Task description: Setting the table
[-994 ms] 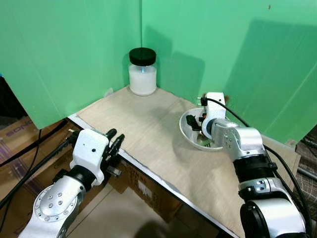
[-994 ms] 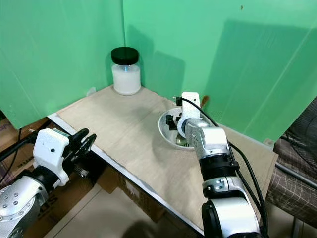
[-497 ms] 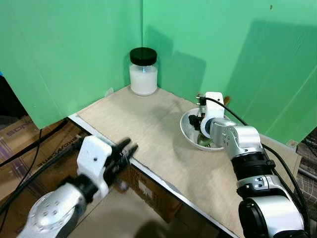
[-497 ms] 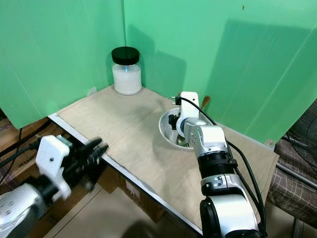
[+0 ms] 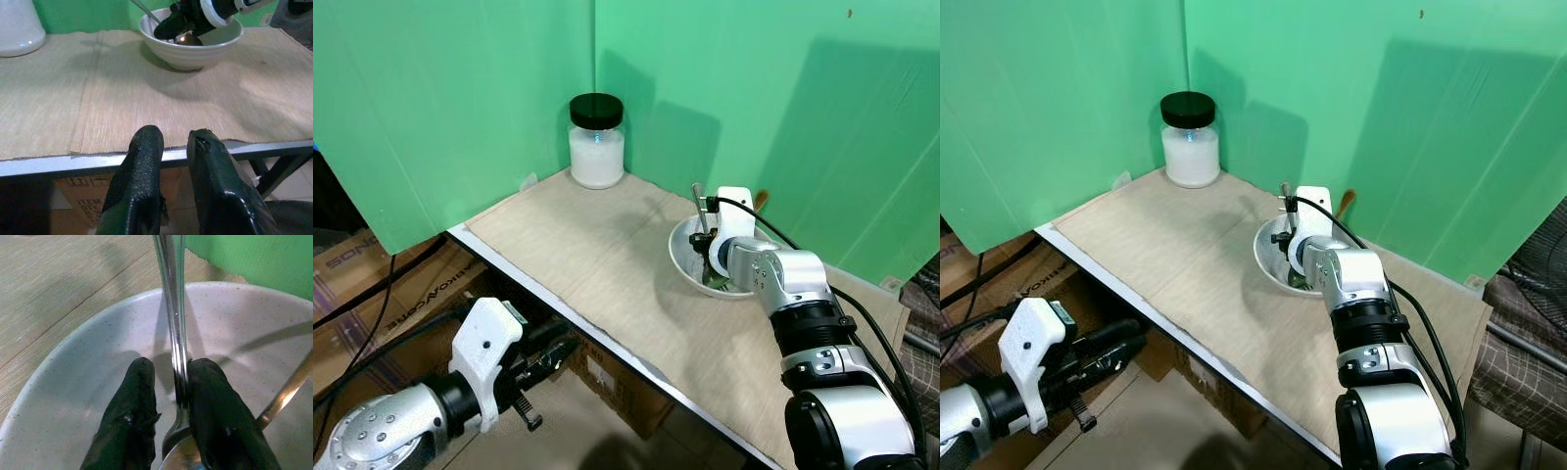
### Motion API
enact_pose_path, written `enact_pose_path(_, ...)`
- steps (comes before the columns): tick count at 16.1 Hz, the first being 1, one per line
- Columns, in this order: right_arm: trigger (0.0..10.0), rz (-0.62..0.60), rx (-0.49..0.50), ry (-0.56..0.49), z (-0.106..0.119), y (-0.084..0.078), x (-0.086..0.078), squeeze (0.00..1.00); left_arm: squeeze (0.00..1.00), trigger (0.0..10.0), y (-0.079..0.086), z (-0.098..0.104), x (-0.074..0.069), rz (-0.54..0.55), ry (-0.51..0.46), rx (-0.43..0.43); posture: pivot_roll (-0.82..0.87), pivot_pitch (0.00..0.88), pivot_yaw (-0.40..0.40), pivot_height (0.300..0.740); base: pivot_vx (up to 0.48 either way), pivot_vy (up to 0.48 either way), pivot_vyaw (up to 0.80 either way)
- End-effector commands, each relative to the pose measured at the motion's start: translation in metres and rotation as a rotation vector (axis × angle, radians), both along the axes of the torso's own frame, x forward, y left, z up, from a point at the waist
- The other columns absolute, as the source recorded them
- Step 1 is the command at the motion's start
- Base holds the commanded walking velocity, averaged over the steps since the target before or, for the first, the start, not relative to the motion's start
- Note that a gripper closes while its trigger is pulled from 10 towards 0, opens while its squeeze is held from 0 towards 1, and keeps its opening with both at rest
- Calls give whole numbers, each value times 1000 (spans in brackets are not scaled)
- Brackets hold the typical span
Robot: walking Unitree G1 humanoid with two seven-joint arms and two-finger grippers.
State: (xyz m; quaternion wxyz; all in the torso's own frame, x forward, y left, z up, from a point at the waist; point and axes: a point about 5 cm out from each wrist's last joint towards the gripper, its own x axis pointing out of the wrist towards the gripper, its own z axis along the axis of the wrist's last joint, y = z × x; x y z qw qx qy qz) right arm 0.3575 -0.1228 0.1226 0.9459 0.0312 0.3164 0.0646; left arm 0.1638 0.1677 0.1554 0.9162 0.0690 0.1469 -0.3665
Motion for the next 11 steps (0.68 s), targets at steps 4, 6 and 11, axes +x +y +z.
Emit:
enact_pose_path(4, 0, 5, 1, 0, 6, 0, 4, 0, 0, 10000, 2, 3, 0, -7, -1, 7, 38, 0, -38, 740, 0, 0, 0)
enact_pose_path(6, 0, 5, 1, -1, 6, 0, 5, 0, 0, 10000, 1, 4, 1, -8, -2, 10, 42, 0, -36, 740, 0, 0, 0)
enact_pose_path(11, 0, 4, 1, -12, 6, 1, 6, 0, 0, 10000, 2, 5, 3, -12, -11, 18, 44, 0, -30, 740, 0, 0, 0)
